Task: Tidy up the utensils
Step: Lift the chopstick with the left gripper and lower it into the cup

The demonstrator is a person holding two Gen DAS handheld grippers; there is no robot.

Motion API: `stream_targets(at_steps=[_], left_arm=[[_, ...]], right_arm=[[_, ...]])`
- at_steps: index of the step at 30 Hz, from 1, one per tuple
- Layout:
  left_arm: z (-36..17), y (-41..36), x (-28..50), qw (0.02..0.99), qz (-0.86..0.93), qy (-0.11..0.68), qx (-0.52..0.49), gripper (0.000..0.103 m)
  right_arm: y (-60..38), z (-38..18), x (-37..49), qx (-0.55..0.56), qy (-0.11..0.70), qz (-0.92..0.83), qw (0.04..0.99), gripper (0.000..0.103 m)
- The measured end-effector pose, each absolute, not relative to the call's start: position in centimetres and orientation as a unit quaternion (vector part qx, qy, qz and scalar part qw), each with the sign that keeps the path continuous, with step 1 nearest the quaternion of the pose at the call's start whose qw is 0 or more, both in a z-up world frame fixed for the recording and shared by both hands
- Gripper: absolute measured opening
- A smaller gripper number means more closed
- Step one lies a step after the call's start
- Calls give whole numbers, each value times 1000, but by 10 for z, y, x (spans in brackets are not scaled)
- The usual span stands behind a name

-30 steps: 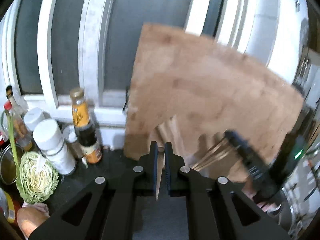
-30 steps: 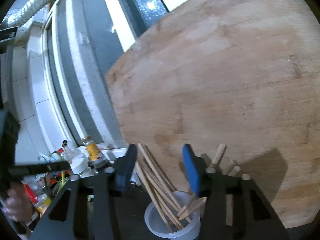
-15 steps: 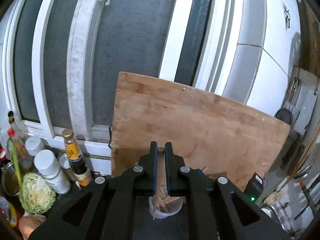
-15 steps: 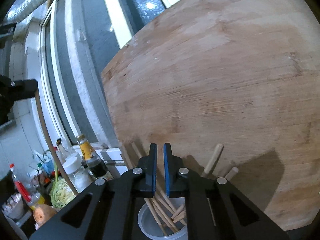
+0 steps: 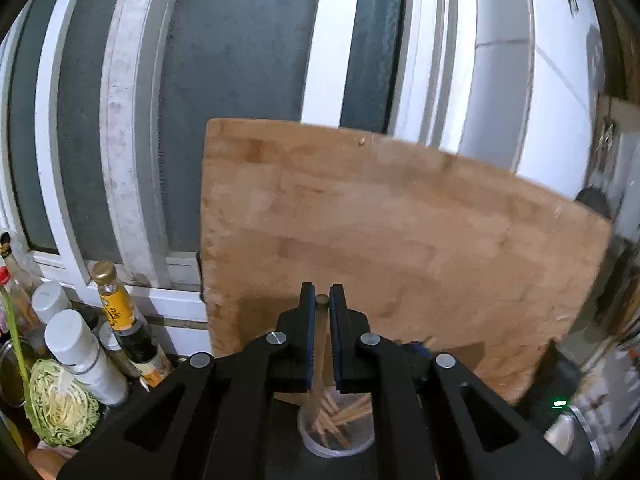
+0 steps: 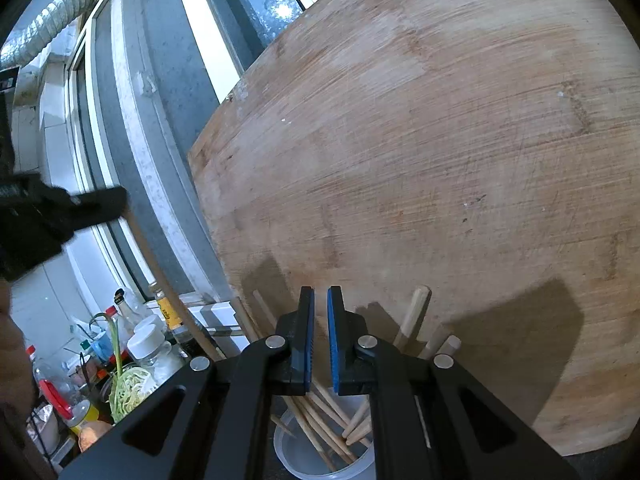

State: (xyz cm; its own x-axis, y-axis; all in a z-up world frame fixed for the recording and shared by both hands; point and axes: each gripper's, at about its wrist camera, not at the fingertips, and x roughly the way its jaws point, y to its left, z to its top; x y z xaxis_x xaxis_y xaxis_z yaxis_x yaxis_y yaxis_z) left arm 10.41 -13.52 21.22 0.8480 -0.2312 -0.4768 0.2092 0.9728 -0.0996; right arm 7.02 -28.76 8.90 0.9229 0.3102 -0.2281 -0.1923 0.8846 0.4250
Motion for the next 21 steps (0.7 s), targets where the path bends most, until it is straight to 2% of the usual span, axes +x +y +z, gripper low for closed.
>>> stream_targets(at_steps=[3,8,21], left_arm=[[197,-137,102,971,-95,217,-5,6],[172,-131,107,974,-87,208,-14,6],[128,-96,138,957,-95,257,-96,6]], right_arm=[[-286,89,71,197,147,130,961,8],[-285,89,73,193,149,126,962,8],[-277,86,84,174,170,117,963,8]])
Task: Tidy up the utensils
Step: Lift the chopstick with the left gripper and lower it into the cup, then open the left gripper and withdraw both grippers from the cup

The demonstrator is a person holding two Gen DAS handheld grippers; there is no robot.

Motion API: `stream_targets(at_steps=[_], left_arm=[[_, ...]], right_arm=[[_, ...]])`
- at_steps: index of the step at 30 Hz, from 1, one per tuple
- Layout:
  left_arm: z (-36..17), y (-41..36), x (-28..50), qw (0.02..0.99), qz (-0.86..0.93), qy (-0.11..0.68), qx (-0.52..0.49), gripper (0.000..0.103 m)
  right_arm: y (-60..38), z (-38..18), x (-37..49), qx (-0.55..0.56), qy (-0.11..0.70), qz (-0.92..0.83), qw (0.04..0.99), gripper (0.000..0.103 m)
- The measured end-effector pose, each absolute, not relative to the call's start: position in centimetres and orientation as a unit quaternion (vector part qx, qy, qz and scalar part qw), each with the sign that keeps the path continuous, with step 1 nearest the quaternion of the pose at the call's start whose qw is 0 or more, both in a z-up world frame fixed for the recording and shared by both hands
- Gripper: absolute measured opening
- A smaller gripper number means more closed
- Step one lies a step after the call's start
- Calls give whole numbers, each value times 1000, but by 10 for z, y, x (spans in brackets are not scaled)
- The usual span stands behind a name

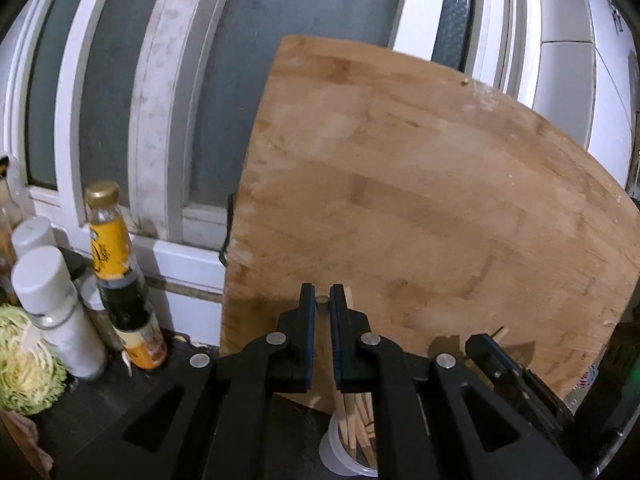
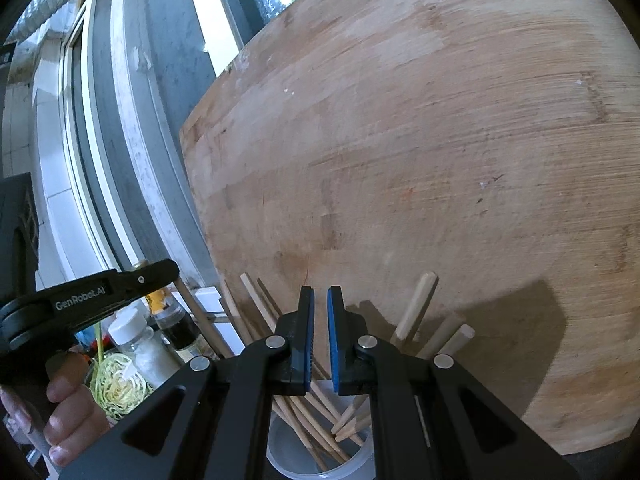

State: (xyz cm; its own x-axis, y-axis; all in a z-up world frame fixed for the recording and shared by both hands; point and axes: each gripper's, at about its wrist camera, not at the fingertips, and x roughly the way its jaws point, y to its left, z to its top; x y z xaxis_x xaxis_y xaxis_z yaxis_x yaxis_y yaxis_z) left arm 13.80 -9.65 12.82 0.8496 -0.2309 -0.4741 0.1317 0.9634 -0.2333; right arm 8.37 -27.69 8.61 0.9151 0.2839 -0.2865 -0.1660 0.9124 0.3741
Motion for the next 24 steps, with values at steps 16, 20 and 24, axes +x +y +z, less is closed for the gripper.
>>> stream_targets(at_steps=[16,20,24], left_arm=[[115,-94,115,969,-142,198,-35,20],[109,-79,106,970,-150,185,-45,38],[106,-65,90,975,-139,170,-32,46]], right_arm=[[-256,88,81,129,157,120,972,8],[-247,88,77,110,153,118,975,8],[-239,87,71,93,140,117,979,8]])
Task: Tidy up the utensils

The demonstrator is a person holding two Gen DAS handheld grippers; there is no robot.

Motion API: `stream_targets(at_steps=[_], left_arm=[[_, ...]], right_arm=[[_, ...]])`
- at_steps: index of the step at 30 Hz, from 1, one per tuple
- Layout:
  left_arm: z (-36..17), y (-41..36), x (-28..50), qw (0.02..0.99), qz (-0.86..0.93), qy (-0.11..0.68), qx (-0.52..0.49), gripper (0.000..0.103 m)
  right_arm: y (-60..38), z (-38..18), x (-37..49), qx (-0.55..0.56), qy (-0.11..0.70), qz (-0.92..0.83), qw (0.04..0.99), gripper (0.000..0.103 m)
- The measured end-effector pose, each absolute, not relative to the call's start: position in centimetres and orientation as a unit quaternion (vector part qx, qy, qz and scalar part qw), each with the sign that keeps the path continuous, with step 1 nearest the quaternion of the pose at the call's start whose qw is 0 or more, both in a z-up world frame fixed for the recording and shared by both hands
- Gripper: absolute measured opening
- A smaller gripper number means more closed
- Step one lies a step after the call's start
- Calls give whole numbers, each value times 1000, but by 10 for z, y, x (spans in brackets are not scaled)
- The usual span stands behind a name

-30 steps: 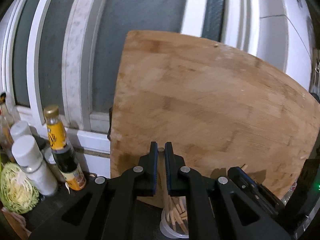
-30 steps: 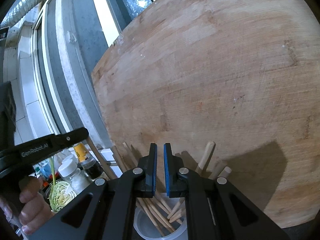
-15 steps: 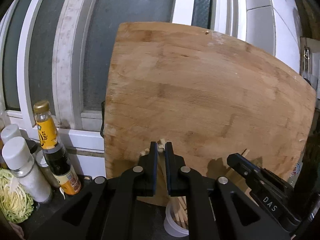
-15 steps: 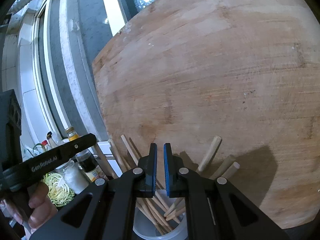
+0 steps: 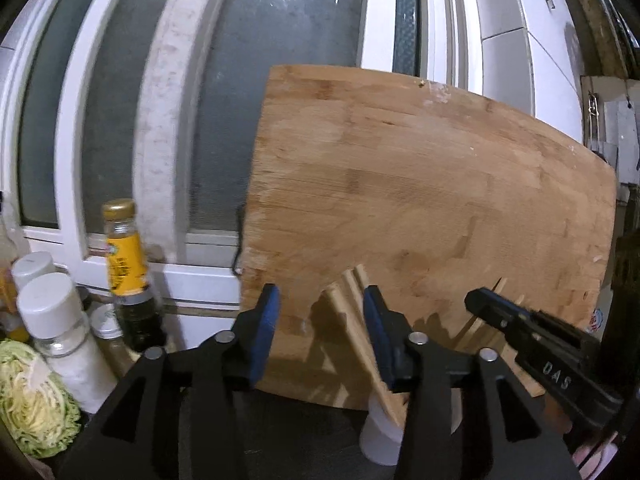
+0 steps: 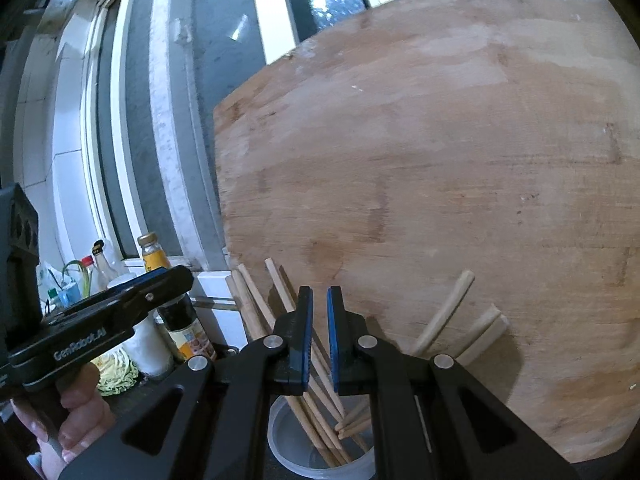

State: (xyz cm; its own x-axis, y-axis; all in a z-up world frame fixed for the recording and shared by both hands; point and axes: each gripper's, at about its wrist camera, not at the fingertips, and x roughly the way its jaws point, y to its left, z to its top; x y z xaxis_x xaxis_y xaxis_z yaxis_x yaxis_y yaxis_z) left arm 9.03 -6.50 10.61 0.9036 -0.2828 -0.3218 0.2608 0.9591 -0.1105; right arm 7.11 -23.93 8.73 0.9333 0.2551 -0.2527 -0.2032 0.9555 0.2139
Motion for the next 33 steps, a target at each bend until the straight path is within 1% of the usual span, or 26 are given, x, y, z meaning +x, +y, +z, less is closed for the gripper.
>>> stream_targets(at_steps=[2,4,5,6,7,8,9,11,12,14,16,17,18,19,21,22,23,25,26,27,28,33], left_arm=[[104,-53,79,977,-131,167,-32,51],[99,-41,70,978,-121,168,-29,52],[95,-34,63,978,-118,168,-21,52],[92,-28,57,979,-113,170,-14,52],[87,-22,51,980,-104,170,-6,52],[82,-15,45,981,-97,170,-2,53],[79,-9,40,981,-93,170,-2,54],[69,3,32,982,-81,170,-7,58],[64,6,29,983,-73,171,-5,58],[52,11,25,980,-72,184,6,58],[44,14,18,979,-74,189,9,58],[41,16,13,980,-72,187,12,58],[39,17,9,980,-72,184,13,58],[38,18,4,981,-70,180,13,60],[36,19,-4,983,-65,172,10,68],[35,20,-8,984,-66,166,8,77],[33,20,-11,985,-64,160,8,83],[32,19,-14,987,-59,150,11,84],[31,19,-16,987,-61,147,12,87],[31,19,-16,987,-61,145,14,90],[30,18,-17,988,-57,143,17,95],[30,21,-14,991,-34,133,13,100]], right_arm=[[-233,87,69,78,135,111,982,9],[-229,85,67,74,136,114,981,13],[-229,85,66,80,138,114,981,22],[-231,85,62,99,141,113,979,34],[-233,84,59,114,140,118,977,42],[-236,84,51,131,130,131,974,56],[-236,84,43,130,121,131,975,61],[-232,83,31,115,105,114,981,61],[-229,81,25,110,100,110,983,65],[-225,70,15,107,109,113,982,70],[-222,53,3,100,125,111,981,71],[-220,46,-1,99,128,107,981,72],[-218,40,-5,93,132,102,982,78],[-214,35,-9,81,134,100,983,80],[-209,31,-14,63,131,97,985,86],[-208,31,-16,58,126,96,986,88],[-207,31,-17,57,121,96,986,93],[-206,28,-17,60,119,95,987,101],[-206,26,-15,63,120,93,986,103],[-206,24,-14,62,123,90,986,103],[-205,22,-13,60,127,89,986,103],[-200,21,-12,46,127,89,987,103]])
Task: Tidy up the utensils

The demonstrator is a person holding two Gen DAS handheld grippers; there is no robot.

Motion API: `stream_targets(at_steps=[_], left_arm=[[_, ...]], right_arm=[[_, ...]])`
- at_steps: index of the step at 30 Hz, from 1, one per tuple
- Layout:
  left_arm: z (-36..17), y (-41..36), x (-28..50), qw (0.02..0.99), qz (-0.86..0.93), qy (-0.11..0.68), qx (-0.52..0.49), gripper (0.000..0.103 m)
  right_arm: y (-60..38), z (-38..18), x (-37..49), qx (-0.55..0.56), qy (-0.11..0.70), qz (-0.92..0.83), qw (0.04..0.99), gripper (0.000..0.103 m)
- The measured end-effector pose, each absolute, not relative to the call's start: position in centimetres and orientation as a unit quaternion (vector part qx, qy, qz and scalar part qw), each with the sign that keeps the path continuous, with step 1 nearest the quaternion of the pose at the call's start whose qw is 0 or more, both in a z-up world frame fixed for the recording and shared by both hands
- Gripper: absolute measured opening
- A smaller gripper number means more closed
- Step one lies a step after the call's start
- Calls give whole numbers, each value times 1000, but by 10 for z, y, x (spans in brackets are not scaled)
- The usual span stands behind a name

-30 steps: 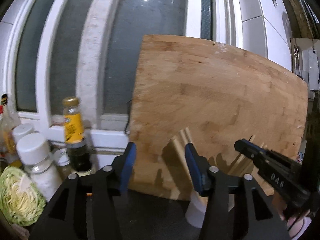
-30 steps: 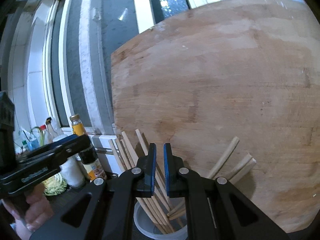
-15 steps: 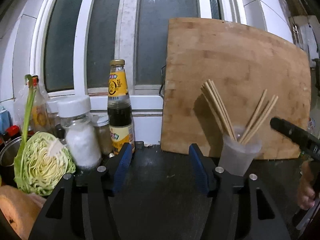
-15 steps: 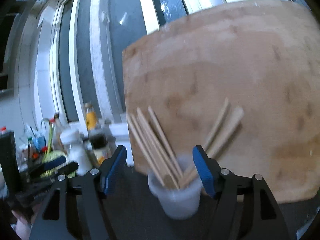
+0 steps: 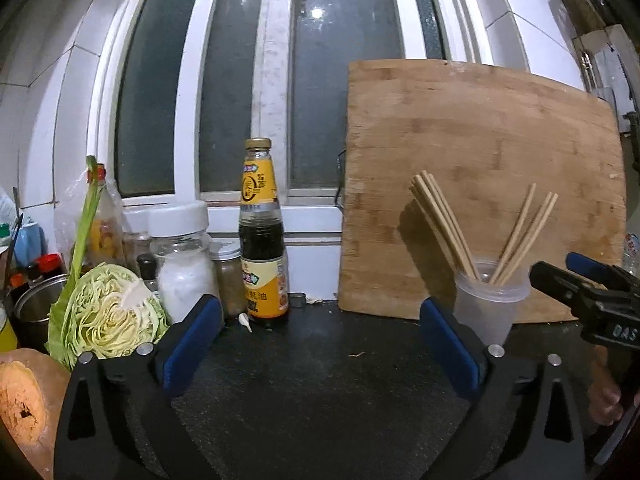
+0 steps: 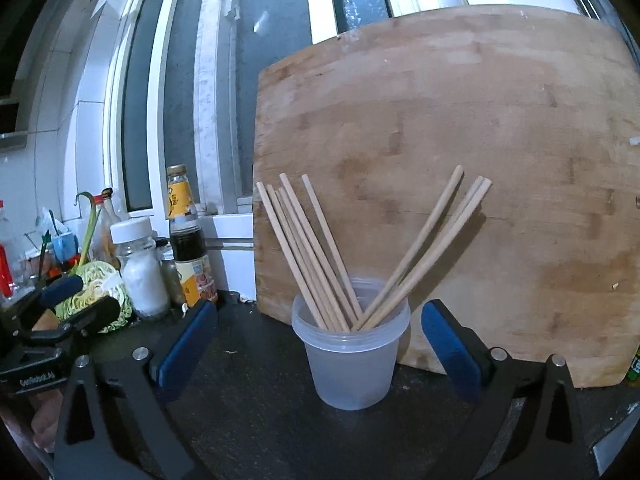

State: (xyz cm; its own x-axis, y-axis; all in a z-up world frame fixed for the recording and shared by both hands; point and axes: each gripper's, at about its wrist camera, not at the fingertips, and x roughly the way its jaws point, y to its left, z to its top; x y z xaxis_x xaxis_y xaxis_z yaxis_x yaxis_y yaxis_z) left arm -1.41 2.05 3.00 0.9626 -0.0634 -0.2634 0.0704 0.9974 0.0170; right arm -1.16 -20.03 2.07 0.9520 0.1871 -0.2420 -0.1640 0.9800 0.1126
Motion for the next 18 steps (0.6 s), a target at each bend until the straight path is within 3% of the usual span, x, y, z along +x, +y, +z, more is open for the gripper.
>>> stream_targets(at_steps=[10,18], left_arm=[[20,23,-8,989,-35,140,15,101],[18,31,-3,988,-25,151,-2,101]], right_arm=[[-189,17,-23,10,114,87,990,103],[-200,12,-13,51,132,67,988,103]])
